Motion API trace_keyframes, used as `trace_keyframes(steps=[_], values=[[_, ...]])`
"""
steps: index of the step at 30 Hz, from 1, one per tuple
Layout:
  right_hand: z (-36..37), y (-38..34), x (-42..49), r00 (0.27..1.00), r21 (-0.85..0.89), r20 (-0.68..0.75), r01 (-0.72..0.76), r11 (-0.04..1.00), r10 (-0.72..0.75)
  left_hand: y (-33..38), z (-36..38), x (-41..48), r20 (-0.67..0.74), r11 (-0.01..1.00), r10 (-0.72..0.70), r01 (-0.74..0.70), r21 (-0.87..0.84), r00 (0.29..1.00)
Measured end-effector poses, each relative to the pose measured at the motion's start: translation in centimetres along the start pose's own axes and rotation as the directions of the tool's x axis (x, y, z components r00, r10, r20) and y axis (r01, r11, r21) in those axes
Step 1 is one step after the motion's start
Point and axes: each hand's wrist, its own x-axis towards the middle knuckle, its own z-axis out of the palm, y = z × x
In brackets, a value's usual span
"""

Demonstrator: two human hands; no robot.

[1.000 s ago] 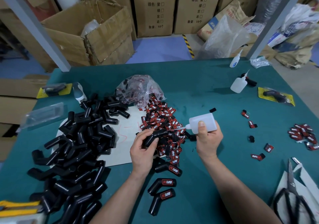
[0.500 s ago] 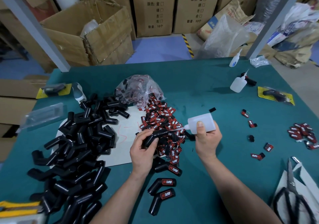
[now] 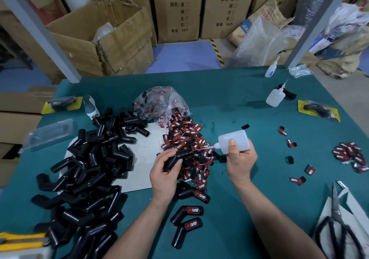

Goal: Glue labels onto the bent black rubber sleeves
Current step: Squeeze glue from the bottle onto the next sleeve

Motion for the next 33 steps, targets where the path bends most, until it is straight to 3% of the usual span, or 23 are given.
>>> trace_keyframes(steps=[33], values=[[-0.1, 0.9, 0.1, 1.000, -0.028, 0.018, 0.010, 1.000, -0.010, 1.0, 0.1, -0.2, -0.002, 0.997, -0.076, 0.076, 0.017, 0.997]])
